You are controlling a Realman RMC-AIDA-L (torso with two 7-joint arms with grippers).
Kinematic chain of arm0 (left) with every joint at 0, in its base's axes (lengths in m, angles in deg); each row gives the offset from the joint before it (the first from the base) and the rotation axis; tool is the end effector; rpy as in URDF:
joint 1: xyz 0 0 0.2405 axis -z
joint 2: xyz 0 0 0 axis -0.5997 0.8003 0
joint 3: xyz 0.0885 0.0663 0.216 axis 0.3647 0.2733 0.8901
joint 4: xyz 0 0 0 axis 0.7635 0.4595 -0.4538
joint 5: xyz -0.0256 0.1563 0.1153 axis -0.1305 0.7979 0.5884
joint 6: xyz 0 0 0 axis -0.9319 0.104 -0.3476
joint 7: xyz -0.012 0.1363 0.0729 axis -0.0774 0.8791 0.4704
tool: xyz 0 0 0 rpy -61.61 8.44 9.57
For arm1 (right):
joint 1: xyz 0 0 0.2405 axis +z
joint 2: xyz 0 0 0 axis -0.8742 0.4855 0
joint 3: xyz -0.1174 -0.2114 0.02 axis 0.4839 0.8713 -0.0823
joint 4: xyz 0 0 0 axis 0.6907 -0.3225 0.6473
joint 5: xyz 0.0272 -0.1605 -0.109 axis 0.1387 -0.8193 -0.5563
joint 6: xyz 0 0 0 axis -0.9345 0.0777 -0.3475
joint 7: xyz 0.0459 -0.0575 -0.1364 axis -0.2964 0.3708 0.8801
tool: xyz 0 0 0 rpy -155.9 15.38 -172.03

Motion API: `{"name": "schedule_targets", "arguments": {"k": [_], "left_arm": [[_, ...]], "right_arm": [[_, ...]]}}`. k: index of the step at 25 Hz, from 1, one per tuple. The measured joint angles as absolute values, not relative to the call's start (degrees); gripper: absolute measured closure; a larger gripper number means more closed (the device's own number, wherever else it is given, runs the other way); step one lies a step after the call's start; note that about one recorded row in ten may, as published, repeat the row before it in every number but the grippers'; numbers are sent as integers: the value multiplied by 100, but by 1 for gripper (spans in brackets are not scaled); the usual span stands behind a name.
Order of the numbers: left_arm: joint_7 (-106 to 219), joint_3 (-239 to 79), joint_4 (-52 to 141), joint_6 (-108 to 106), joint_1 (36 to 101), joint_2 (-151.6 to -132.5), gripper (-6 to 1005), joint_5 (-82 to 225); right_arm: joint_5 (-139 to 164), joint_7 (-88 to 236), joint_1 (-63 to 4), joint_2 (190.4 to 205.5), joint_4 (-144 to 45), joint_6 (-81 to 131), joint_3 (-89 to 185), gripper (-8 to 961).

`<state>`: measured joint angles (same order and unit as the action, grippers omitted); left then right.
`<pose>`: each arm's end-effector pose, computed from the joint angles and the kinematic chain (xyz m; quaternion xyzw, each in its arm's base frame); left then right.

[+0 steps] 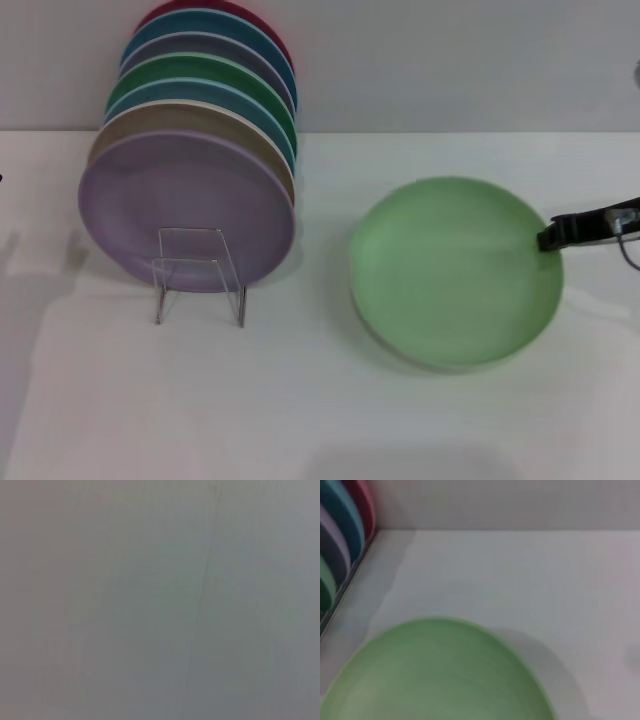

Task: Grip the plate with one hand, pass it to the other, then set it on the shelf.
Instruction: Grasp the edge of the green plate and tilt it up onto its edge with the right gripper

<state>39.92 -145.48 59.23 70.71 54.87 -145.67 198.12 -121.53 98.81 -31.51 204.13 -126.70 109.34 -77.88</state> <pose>-0.3079 0.3011 0.0401 -0.6003 -0.2366 -0.4227 0.6363 0.2366 0.3673 0.0496 -0.7893 0.5308 -0.0100 0.3086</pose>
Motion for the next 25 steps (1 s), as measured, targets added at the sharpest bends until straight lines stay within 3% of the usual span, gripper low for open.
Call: {"name": "schedule_targets", "arguments": {"k": [25], "left_arm": [[3998,-14532,5930,7067,5509,-14566,193,19822]], "right_arm": [[-12158,10778,-3632,20437,-13246,8434,-6950,934]]}}
